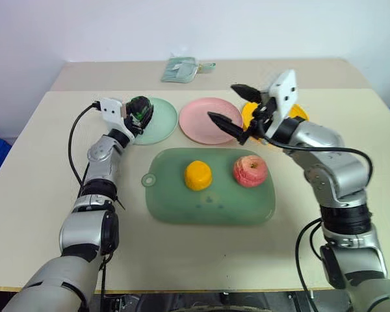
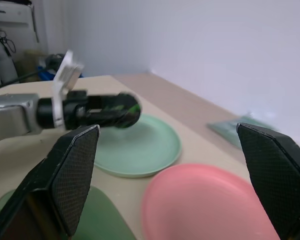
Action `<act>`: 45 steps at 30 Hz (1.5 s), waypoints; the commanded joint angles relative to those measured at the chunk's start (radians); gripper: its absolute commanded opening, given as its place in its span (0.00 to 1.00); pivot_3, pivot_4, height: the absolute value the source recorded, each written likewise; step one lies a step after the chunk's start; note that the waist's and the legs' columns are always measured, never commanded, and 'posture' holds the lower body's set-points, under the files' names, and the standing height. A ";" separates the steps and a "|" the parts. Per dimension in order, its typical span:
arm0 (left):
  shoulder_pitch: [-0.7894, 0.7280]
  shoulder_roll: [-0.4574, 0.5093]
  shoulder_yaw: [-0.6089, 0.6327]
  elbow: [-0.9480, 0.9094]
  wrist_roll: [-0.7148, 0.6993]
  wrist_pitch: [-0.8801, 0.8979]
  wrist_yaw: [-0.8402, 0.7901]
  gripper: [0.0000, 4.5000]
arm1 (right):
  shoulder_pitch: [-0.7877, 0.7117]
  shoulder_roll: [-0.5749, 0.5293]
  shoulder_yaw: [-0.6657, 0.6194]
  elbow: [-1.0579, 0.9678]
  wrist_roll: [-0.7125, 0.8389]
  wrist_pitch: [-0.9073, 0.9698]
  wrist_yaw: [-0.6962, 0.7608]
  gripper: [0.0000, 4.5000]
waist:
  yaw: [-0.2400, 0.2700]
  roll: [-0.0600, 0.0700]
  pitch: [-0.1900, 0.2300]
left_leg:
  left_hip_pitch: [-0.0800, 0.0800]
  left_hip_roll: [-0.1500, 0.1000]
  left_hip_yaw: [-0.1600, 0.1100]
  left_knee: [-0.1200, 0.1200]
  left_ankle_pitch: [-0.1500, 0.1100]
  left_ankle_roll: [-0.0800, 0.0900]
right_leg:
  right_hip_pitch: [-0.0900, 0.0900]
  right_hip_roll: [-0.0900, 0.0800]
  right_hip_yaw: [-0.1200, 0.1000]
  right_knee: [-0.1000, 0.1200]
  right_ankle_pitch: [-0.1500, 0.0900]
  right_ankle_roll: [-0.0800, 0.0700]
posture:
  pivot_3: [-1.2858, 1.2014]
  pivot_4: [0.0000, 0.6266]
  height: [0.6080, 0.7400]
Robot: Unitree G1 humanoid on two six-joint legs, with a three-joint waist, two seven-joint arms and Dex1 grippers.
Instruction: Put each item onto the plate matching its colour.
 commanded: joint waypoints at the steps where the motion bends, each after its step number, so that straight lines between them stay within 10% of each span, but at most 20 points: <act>1: -0.039 -0.007 0.000 0.010 0.021 -0.031 0.028 0.71 | -0.025 0.011 0.007 0.005 -0.046 -0.050 -0.003 1.00 | 0.001 0.000 0.000 | 0.000 0.000 0.000 0.000 0.000 0.000 | 0.000 0.000 0.000 0.000 0.000 0.000 | 0.52 0.24 0.98; 4: -0.044 0.004 -0.024 0.009 0.053 -0.047 0.017 1.00 | -0.020 0.011 0.003 0.006 -0.062 -0.059 0.003 1.00 | -0.003 0.000 0.000 | -0.001 0.000 0.000 0.001 0.000 0.000 | -0.001 0.000 0.000 0.001 0.000 0.000 | 0.52 0.24 0.98; 14: 0.071 0.024 -0.021 -0.302 -0.152 0.086 -0.450 1.00 | -0.006 0.029 -0.049 -0.092 0.036 -0.015 0.045 1.00 | -0.022 0.000 0.000 | -0.004 0.000 0.000 0.001 0.001 -0.001 | -0.004 0.000 0.000 0.002 0.000 0.000 | 0.52 0.24 0.98; 22: 0.335 0.256 -0.078 -0.702 -0.286 0.370 -0.853 1.00 | 0.007 -0.056 0.094 -0.180 0.007 0.088 0.145 1.00 | -0.044 0.001 0.000 | -0.004 0.002 0.000 0.000 0.001 -0.002 | -0.006 0.001 0.001 0.003 0.000 -0.001 | 0.52 0.24 0.98; 32: 0.565 0.499 0.002 -0.934 -0.399 0.606 -0.963 1.00 | -0.072 -0.008 0.294 -0.157 -0.094 0.270 0.120 1.00 | -0.042 0.001 0.000 | -0.003 0.003 0.000 -0.003 0.003 -0.005 | -0.008 0.002 0.002 0.003 0.000 -0.002 | 0.52 0.24 0.98; 45: 0.671 0.466 0.028 -1.054 -0.417 0.591 -0.889 1.00 | -0.086 -0.031 0.366 -0.091 -0.115 0.375 0.201 1.00 | -0.027 0.000 0.000 | -0.003 0.003 0.000 -0.004 0.001 -0.001 | -0.008 0.001 0.001 0.003 0.000 -0.003 | 0.52 0.24 0.98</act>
